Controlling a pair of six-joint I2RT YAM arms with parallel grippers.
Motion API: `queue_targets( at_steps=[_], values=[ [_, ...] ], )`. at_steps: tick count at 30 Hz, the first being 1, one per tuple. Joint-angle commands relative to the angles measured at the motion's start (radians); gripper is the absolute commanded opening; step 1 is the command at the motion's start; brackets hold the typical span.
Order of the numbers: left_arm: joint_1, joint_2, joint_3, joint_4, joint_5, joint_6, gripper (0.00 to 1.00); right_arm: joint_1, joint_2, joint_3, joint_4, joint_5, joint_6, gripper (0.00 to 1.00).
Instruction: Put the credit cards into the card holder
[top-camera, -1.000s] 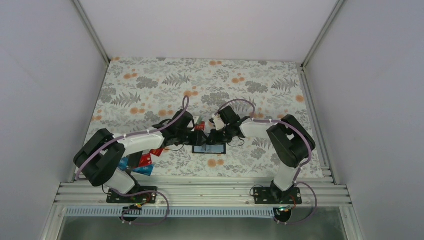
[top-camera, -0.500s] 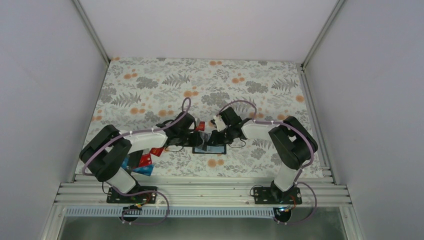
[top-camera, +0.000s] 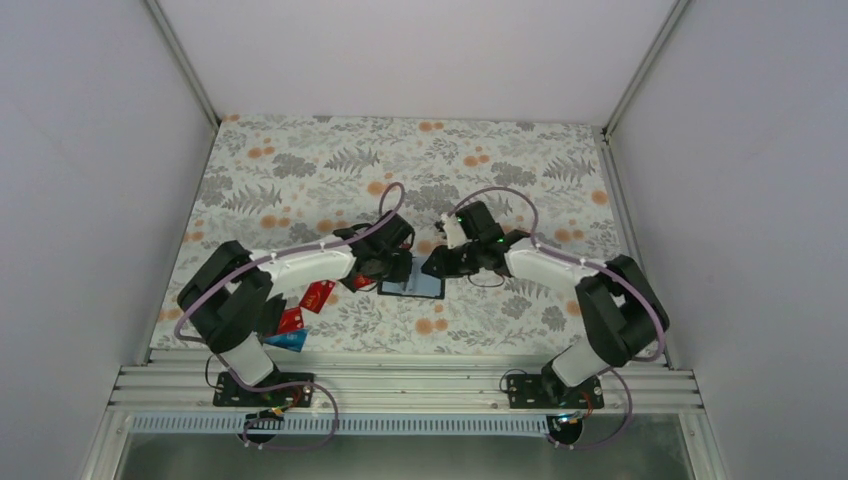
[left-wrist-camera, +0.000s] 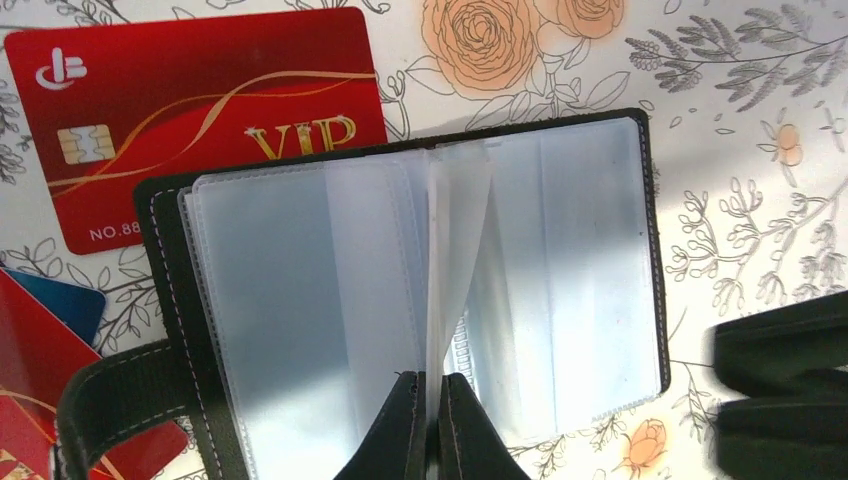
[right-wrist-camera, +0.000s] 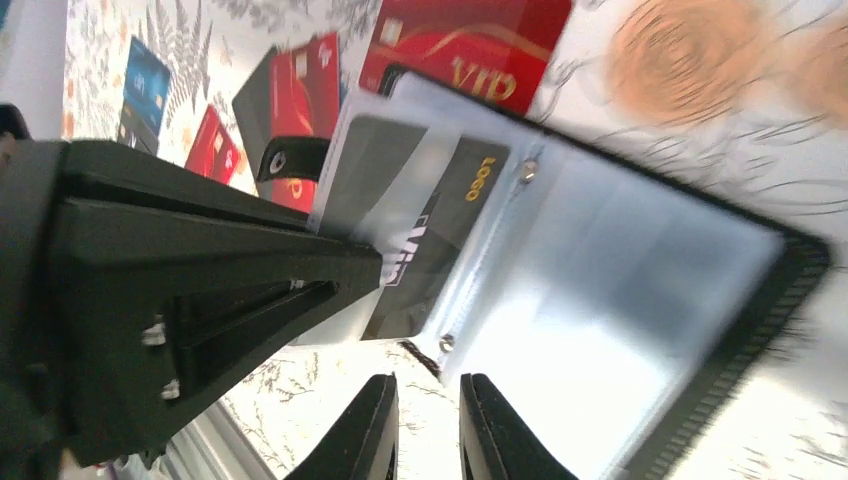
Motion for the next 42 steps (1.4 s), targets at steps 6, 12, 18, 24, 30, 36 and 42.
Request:
queue_targets(
  at_steps=[6,12,18,24,30,36,42],
  values=[
    [-0.073,0.133,0.231,-0.302,-0.21,0.021,0.03,-0.117,-0.124,-0.138,-0.064,0.213,0.024,0.23],
    [-0.129,0.268,0.427,-0.485,-0.32,-0.008,0.04,-0.139,-0.12,-0.19,-0.018,0.188,0.047,0.24],
    [-0.176,0.418,0.623,-0.629,-0.385,-0.062,0.08,-0.154,-0.2,-0.2,-0.031,0.218,0.055,0.24],
    [-0.222,0.576,0.876,-0.751,-0.41,-0.125,0.25,-0.177,-0.3,-0.248,-0.048,0.213,0.058,0.27],
    [-0.244,0.666,1.02,-0.749,-0.357,-0.137,0.44,-0.21,-0.403,-0.289,-0.082,0.205,0.063,0.29],
    [-0.246,0.511,0.89,-0.453,-0.184,-0.064,0.58,-0.229,-0.496,-0.277,-0.102,0.186,0.101,0.29],
    [-0.219,0.315,0.734,-0.396,-0.225,-0.044,0.62,-0.231,-0.417,-0.188,-0.093,0.125,0.063,0.34]
  ],
)
